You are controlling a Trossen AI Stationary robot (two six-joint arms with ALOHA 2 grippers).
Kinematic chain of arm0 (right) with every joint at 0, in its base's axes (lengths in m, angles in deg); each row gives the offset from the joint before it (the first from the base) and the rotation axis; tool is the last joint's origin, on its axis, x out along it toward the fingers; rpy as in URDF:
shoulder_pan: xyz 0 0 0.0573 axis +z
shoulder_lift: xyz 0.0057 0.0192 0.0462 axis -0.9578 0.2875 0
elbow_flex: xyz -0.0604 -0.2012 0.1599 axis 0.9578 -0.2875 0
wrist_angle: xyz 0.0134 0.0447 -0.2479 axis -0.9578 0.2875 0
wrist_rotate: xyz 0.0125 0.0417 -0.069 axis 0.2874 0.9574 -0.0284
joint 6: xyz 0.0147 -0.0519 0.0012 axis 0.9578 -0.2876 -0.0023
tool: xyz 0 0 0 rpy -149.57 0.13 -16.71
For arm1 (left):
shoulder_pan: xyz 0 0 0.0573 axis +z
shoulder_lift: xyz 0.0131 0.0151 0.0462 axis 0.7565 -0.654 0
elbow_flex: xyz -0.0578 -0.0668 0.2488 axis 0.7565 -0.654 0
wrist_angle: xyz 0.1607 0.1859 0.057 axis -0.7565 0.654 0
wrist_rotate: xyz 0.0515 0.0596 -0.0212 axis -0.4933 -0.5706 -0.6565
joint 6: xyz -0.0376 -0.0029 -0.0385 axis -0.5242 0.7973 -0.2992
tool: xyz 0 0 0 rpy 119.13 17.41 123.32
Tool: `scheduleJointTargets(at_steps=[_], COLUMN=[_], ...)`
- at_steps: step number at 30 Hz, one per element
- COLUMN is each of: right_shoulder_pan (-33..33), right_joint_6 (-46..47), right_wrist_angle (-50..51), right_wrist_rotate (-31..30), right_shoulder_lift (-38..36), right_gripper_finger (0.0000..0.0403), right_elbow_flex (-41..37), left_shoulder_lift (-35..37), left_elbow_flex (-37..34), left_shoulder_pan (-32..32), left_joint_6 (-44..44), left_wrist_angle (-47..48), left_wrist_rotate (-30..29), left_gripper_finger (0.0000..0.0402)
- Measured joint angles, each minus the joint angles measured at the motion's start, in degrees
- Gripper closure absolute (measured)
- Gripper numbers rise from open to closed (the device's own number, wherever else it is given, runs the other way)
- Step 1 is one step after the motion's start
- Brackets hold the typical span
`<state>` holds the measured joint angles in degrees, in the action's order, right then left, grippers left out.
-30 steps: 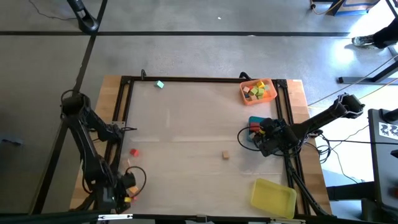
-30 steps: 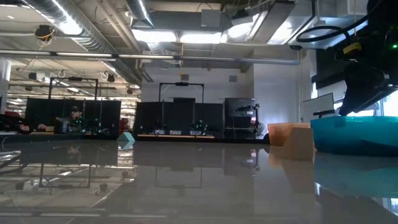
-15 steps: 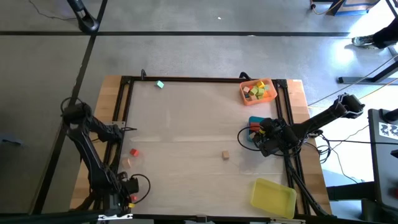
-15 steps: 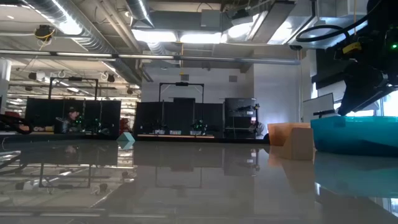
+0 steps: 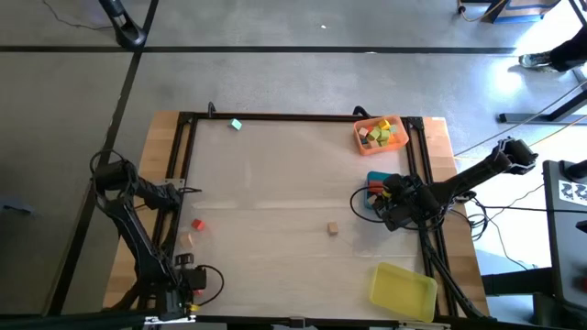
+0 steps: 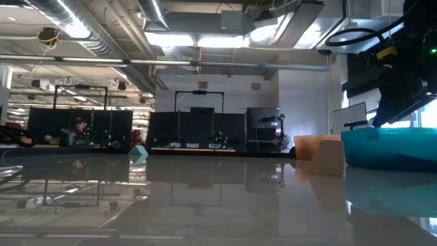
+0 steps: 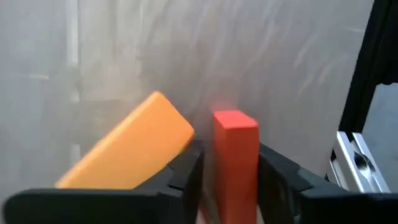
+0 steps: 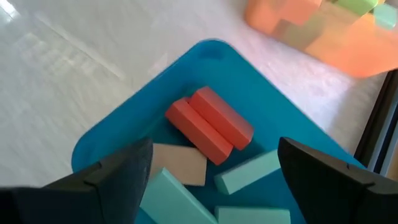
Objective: Sort blocks by size
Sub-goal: Put the orange rectangular block into the blue bin
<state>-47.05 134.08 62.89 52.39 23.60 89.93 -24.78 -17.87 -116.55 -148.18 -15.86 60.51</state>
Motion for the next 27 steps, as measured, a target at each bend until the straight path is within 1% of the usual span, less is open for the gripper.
scheduleJointTargets(at_steps=[4, 6, 8, 11, 13, 15, 17, 20, 25, 27], right_shoulder_pan=[0.00, 0.00, 0.00, 0.09, 0.11, 0.11, 0.11, 0.11, 0.00, 0.00], right_joint_6=[-0.14, -0.31, -1.10, -2.30, -4.99, -9.00, -13.81, -23.62, -42.27, -49.88], right_wrist_angle=[-0.32, 0.22, 1.40, 3.85, 4.87, 4.47, 2.56, -6.28, -29.57, -40.87], right_wrist_rotate=[-0.25, 0.11, 1.15, 2.70, 3.81, 4.02, 3.17, 0.40, -0.61, -0.61], right_shoulder_lift=[0.00, 0.00, 0.00, 0.00, 0.00, -0.02, -0.02, -0.04, 1.00, 2.11], right_gripper_finger=[0.0061, 0.0061, 0.0061, 0.0062, 0.0062, 0.0062, 0.0062, 0.0062, 0.0062, 0.0062], right_elbow_flex=[0.00, 0.04, 0.98, 4.42, 7.70, 10.80, 13.28, 14.43, 11.60, 9.34], left_shoulder_lift=[0.02, 0.23, 0.71, 2.42, 4.18, 6.38, 8.88, 13.20, 19.41, 21.18], left_elbow_flex=[0.00, 0.00, 0.00, 0.39, 0.71, 1.20, 1.46, 1.46, 1.49, 1.49], left_shoulder_pan=[1.64, 2.39, 2.99, 3.74, 4.35, 5.13, 6.02, 7.86, 11.66, 13.66], left_joint_6=[5.72, 7.42, 8.48, 8.75, 8.75, 8.74, 10.31, 15.15, 28.58, 33.53], left_wrist_angle=[-0.08, -0.13, -0.02, 0.00, 0.06, 0.17, 0.56, 0.57, -1.78, -4.31], left_wrist_rotate=[-0.03, -0.03, 0.11, 0.13, 0.04, -1.34, -4.95, -13.42, -32.54, -38.26], left_gripper_finger=[0.0342, 0.0361, 0.0362, 0.0362, 0.0362, 0.0362, 0.0359, 0.0358, 0.0355, 0.0349])
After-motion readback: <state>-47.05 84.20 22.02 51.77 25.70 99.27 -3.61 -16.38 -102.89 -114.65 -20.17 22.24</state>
